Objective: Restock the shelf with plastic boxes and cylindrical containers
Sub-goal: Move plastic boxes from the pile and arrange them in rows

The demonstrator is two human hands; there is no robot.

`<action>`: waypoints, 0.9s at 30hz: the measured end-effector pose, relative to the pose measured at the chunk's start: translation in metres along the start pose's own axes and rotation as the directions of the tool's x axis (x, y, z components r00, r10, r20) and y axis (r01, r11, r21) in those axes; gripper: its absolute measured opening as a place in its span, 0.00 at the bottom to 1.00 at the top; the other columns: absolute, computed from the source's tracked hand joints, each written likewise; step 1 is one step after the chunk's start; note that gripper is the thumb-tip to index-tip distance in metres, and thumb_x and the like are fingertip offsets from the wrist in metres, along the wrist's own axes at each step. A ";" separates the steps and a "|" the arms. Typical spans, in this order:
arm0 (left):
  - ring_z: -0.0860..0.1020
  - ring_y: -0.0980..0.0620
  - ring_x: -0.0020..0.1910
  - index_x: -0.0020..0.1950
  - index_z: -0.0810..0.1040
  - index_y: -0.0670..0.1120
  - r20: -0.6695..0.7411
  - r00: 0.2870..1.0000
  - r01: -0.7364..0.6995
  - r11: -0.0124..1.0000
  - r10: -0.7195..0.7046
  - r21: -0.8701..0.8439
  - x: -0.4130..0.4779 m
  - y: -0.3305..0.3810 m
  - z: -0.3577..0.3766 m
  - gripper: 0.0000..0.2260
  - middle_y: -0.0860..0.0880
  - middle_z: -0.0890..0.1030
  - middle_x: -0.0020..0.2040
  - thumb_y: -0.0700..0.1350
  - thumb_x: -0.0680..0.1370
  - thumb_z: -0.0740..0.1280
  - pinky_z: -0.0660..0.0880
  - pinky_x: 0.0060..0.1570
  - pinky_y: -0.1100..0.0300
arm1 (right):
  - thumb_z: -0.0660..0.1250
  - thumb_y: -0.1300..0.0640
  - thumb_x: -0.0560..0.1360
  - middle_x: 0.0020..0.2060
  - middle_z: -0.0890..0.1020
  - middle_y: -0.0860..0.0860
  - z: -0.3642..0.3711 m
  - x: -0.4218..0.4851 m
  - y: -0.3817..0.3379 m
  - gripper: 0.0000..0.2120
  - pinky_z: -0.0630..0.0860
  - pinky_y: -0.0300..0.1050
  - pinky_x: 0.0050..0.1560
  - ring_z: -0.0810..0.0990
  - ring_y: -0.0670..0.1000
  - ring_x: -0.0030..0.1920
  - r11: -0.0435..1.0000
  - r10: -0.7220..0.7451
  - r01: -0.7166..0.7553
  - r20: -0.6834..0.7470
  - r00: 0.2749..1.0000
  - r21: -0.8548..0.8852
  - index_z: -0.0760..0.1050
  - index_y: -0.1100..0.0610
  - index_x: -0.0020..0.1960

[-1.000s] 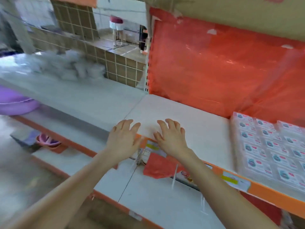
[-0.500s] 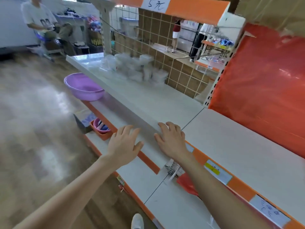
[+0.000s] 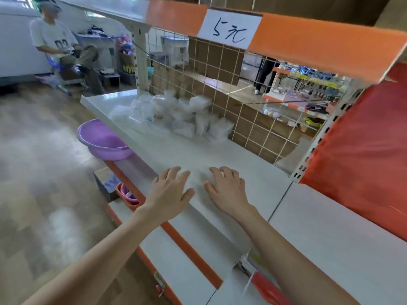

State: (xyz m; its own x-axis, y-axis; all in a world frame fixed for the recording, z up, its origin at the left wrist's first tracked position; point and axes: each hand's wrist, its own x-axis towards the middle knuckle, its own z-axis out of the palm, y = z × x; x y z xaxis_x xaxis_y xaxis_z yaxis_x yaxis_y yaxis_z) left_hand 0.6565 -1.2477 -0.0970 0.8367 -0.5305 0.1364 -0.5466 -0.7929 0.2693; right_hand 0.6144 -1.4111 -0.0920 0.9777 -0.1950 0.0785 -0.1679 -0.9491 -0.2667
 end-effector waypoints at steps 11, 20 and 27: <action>0.55 0.47 0.73 0.74 0.57 0.49 0.027 0.999 -0.043 0.999 0.043 -0.020 0.081 -0.025 0.008 0.24 0.45 0.56 0.74 0.57 0.79 0.54 0.59 0.67 0.52 | 0.54 0.48 0.79 0.70 0.64 0.55 0.009 0.082 0.007 0.22 0.59 0.56 0.65 0.58 0.57 0.69 0.998 0.061 -0.062 -0.034 0.998 -0.020 0.61 0.53 0.71; 0.56 0.47 0.72 0.73 0.59 0.49 0.072 0.977 -0.203 0.979 0.203 -0.013 0.157 -0.066 0.004 0.24 0.46 0.57 0.74 0.56 0.79 0.53 0.61 0.64 0.52 | 0.54 0.48 0.79 0.70 0.61 0.56 0.024 0.151 0.002 0.21 0.58 0.57 0.65 0.57 0.58 0.70 0.966 0.256 -0.257 -0.062 0.965 -0.014 0.62 0.53 0.69; 0.60 0.47 0.69 0.72 0.61 0.50 0.035 0.940 -0.339 0.940 0.340 -0.037 0.212 -0.094 -0.009 0.23 0.48 0.61 0.72 0.55 0.79 0.56 0.64 0.61 0.53 | 0.56 0.51 0.78 0.69 0.61 0.55 0.023 0.204 -0.007 0.18 0.57 0.56 0.65 0.57 0.57 0.69 0.929 0.346 -0.367 -0.235 0.909 -0.052 0.65 0.55 0.66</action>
State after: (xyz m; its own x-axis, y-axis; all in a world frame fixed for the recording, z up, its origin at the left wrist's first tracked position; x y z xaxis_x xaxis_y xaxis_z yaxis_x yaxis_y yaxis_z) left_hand 0.8858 -1.2830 -0.0851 0.5991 -0.7787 0.1864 -0.7962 -0.5547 0.2418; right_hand 0.8181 -1.4382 -0.0959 0.8006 -0.5633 0.2044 -0.5212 -0.8229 -0.2261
